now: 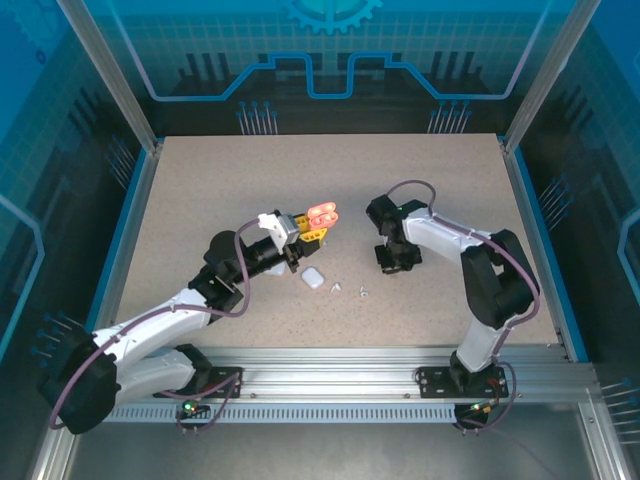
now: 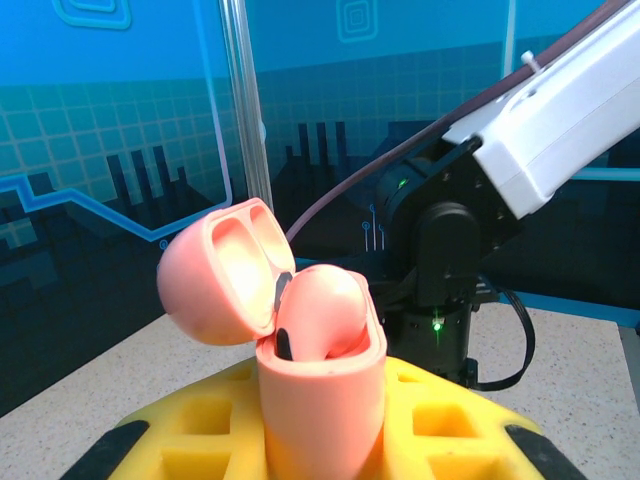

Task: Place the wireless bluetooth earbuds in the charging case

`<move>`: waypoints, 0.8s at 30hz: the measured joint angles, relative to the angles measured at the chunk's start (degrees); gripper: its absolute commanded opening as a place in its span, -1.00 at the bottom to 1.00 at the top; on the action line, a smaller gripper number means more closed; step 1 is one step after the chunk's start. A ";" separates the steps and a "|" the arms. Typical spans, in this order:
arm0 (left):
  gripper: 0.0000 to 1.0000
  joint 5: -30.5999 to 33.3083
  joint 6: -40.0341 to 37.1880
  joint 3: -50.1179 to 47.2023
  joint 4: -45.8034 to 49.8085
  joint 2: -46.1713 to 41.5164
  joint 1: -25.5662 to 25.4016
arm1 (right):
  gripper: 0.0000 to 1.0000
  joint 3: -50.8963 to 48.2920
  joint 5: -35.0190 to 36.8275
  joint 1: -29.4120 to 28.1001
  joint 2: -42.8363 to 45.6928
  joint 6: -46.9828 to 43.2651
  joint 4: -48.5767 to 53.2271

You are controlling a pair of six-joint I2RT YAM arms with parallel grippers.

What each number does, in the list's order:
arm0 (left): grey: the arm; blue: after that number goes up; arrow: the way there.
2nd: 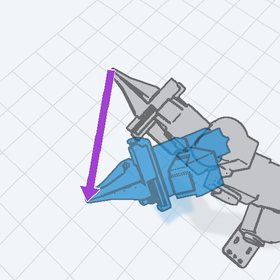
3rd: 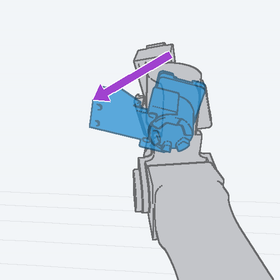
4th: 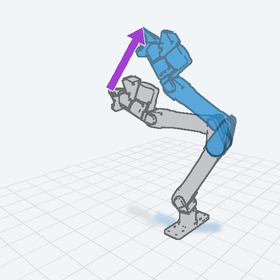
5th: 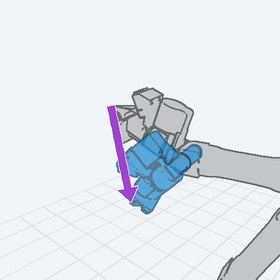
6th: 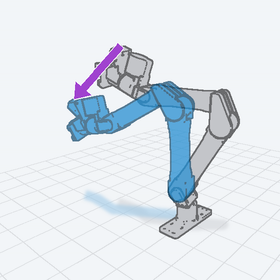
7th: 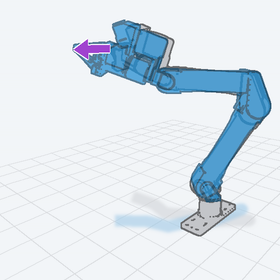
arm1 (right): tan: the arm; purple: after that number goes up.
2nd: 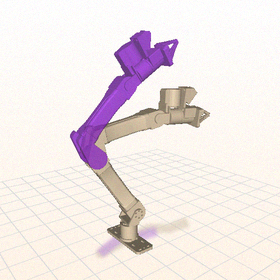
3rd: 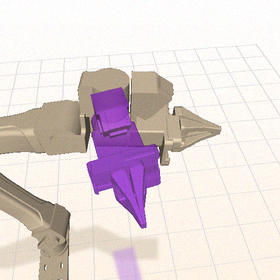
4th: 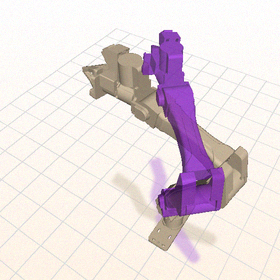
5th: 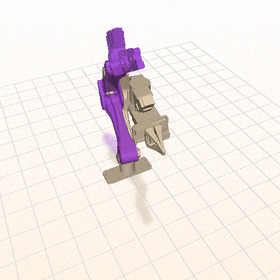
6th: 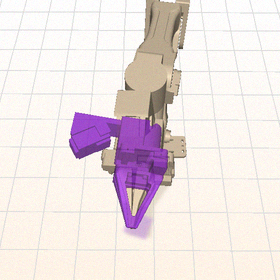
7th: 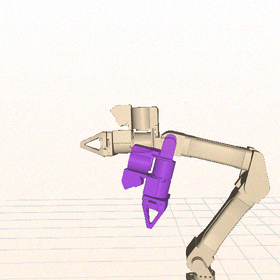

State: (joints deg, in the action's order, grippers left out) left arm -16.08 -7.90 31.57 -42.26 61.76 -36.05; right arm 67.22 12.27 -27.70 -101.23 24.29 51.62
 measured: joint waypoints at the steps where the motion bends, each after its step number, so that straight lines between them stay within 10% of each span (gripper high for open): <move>1: -0.76 0.02 0.00 0.00 0.00 0.00 0.00 | -0.70 0.00 0.70 0.00 -0.76 -0.22 0.28; 24: -0.76 0.00 -0.02 0.00 0.00 0.00 0.00 | -0.31 5.46 -0.17 -3.89 -5.46 -1.27 0.83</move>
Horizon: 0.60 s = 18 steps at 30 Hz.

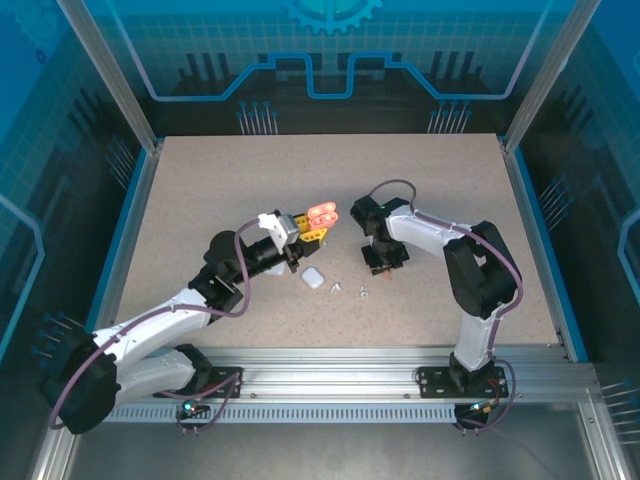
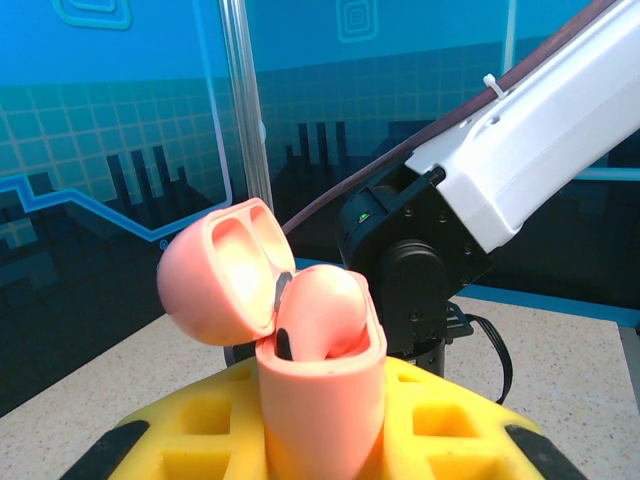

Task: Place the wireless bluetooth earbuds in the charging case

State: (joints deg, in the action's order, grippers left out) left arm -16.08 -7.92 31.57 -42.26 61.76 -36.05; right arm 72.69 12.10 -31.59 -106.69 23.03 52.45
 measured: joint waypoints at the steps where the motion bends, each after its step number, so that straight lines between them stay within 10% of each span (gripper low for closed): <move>1: -0.76 0.02 0.00 0.00 0.00 0.00 0.00 | -0.31 0.02 0.04 0.02 0.07 0.00 0.02; 18: -0.76 0.00 0.00 0.00 0.00 0.24 0.00 | -0.19 -6.60 -7.23 1.27 4.70 -0.15 -3.82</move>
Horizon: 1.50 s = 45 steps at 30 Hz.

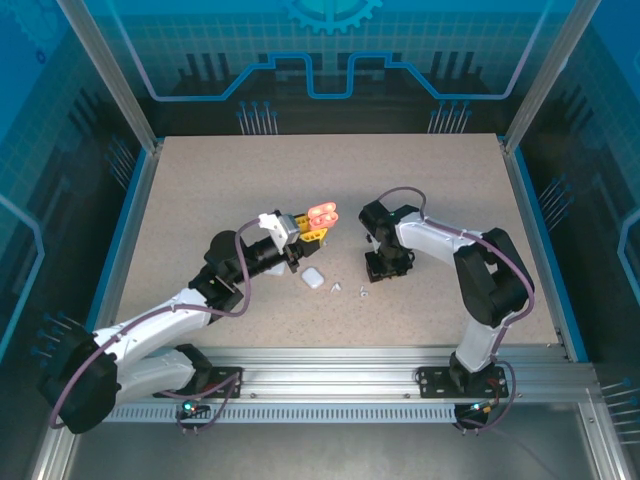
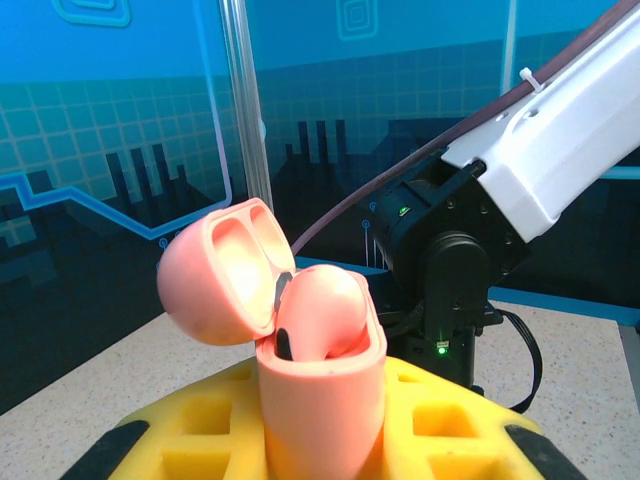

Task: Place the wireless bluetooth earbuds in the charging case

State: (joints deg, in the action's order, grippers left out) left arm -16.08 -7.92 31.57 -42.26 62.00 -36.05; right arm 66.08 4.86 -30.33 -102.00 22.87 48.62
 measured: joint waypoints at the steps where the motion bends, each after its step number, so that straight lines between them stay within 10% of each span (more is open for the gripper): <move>1: -0.76 0.00 0.02 0.00 0.00 0.02 0.00 | -0.19 0.00 0.02 0.00 0.00 0.00 -0.20; 45: -0.76 0.00 0.02 0.02 0.02 0.20 0.00 | -0.18 1.53 3.23 1.53 -1.51 -0.70 -3.06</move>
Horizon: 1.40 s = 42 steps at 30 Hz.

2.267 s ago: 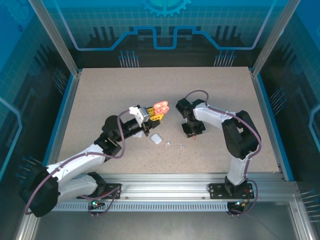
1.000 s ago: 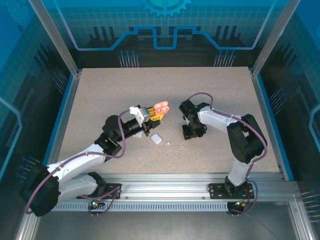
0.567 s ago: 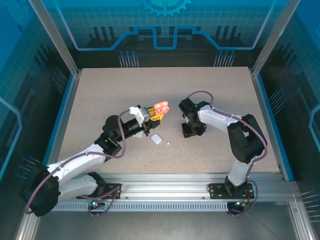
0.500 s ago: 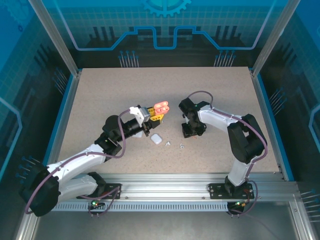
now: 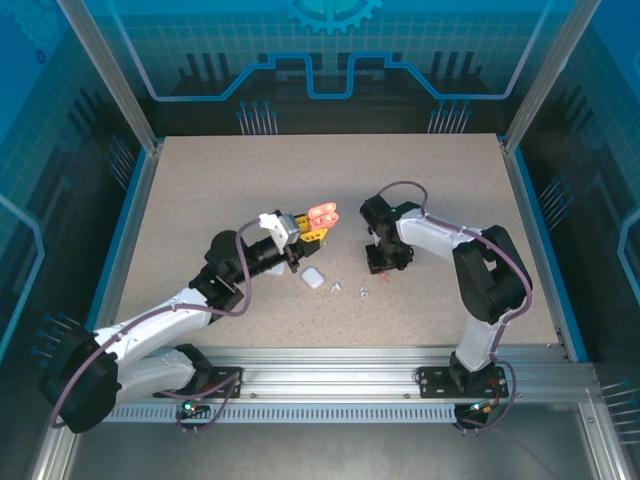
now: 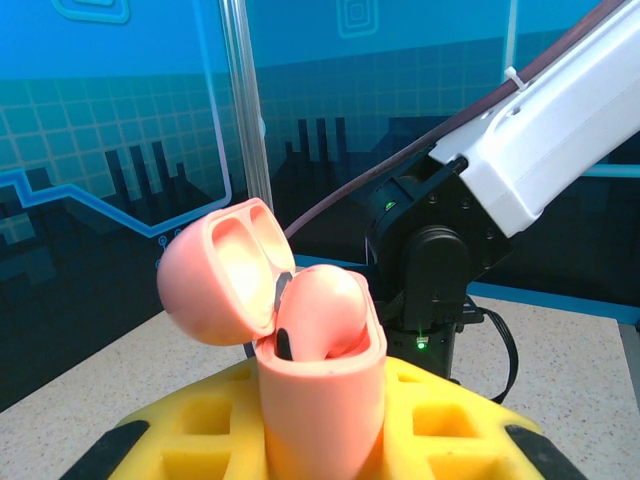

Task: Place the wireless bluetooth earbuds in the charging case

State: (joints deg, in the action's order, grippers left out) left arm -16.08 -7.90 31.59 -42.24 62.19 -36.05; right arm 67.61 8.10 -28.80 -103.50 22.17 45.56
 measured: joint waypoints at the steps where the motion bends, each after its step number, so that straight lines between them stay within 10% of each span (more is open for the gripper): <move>1: -0.76 0.00 0.00 0.00 0.00 0.00 0.00 | -0.18 -0.02 0.00 0.07 -0.28 0.00 -0.20; 42: -0.75 0.00 -0.02 0.02 1.49 0.00 0.00 | 0.15 -3.34 -10.32 -1.86 0.13 -8.20 -2.75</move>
State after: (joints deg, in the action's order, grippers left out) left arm -16.08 -7.92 31.62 -40.75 62.19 -36.05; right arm 64.27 -2.22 -30.65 -103.37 13.98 42.81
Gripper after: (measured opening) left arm 0.232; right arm 0.570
